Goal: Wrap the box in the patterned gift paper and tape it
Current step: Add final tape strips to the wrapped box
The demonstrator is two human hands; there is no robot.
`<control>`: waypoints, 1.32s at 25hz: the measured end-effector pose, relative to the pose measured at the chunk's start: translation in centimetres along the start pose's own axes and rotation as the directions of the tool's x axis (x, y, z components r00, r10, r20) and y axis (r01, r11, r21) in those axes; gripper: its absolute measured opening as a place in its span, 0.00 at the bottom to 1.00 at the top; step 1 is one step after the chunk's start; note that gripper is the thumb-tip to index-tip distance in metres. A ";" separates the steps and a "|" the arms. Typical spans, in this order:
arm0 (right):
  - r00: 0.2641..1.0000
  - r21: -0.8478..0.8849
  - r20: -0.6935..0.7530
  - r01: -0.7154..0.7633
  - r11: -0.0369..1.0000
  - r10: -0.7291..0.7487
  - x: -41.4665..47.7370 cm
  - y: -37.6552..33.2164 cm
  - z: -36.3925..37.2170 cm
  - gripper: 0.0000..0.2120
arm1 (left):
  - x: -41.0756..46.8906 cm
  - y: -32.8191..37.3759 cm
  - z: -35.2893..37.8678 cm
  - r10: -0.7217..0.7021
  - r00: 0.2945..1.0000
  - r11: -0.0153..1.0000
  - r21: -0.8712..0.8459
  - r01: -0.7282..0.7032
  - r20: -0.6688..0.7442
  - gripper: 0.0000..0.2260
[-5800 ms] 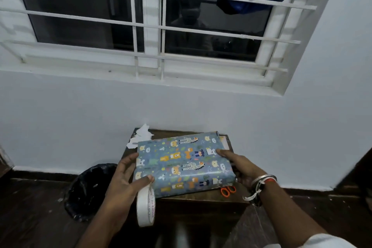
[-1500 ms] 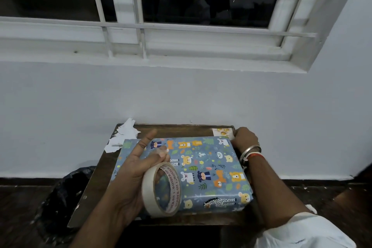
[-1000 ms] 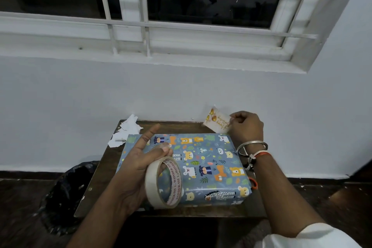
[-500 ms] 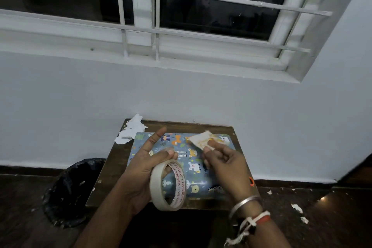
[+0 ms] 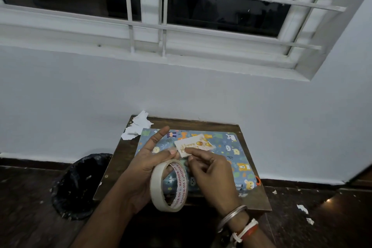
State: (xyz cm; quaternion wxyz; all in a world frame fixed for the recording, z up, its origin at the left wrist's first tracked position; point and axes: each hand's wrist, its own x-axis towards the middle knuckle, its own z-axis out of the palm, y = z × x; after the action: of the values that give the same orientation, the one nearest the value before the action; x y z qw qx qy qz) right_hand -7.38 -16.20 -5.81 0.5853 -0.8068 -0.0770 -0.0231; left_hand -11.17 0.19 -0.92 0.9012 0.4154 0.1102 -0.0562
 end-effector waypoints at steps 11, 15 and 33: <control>0.994 -0.074 0.100 -0.047 0.996 0.054 1.2 0.4 -0.9 0.10 | 0.0 0.3 -0.1 0.016 1.000 0.999 0.049 -0.015 -0.015 0.25; 0.994 -0.296 0.018 0.108 0.949 -0.108 1.5 0.1 -1.4 0.05 | 0.0 0.4 -0.1 0.029 0.999 0.999 0.029 -0.028 -0.028 0.27; 0.978 -0.604 0.168 0.201 0.772 -0.124 2.7 -0.8 -1.6 0.11 | 0.7 -0.7 -0.7 0.096 0.994 0.968 0.226 -0.105 0.047 0.28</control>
State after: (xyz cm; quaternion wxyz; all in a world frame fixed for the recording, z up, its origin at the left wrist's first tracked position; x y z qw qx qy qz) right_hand -4.80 -17.22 -4.20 0.2795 -0.9438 -0.1692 -0.0496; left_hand -10.71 0.28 -2.02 0.8510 0.5202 0.0656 -0.0302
